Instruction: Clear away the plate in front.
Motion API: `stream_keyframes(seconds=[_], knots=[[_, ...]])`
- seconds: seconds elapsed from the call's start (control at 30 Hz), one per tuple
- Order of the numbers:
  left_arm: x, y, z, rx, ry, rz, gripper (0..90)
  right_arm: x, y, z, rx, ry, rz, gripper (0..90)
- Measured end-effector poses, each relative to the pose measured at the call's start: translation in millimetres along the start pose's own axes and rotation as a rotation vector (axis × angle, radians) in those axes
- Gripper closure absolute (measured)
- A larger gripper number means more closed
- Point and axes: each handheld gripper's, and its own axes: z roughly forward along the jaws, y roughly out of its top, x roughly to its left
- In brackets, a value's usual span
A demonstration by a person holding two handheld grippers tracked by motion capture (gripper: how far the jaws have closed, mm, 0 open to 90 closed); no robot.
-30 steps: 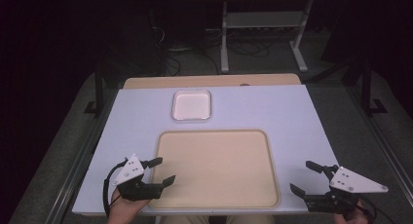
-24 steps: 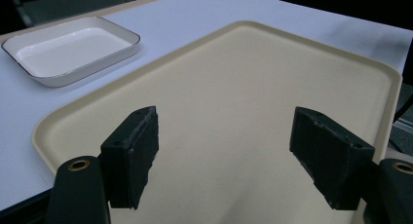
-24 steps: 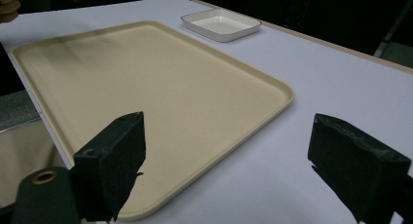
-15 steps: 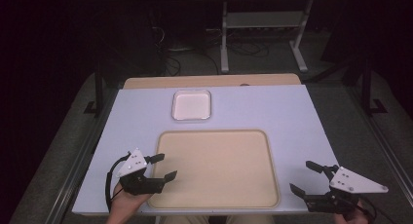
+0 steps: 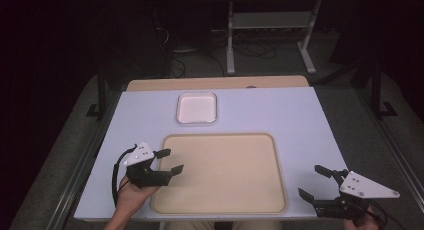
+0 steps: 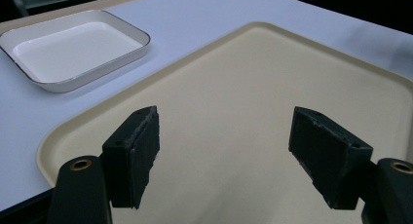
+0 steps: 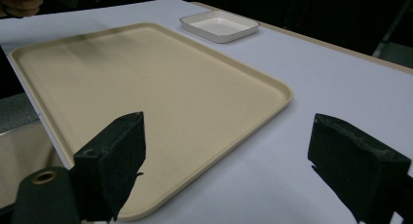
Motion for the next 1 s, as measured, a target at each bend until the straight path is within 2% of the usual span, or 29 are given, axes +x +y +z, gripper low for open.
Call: stream_keyframes(seconds=[0.13, 0.57, 0.67, 1.0], knots=[[7.5, 7.6, 7.2, 0.005, 0.008, 0.0, 26.1, -0.8, -0.3, -0.4, -0.004, 0.001, 0.005, 12.9], [19.9, 25.5, 20.8, 0.024, 0.024, 0.002, 26.4, 0.0, -0.3, -0.3, -0.007, 0.006, 0.002, 12.9], [24.0, 28.2, 24.2, 0.027, 0.053, 0.011, 27.8, -0.2, -0.4, 0.1, -0.004, 0.006, 0.004, 12.9], [35.2, 38.9, 30.5, 0.026, 0.067, -0.005, 29.4, -0.5, -0.5, 1.2, 0.001, 0.007, 0.004, 12.9]])
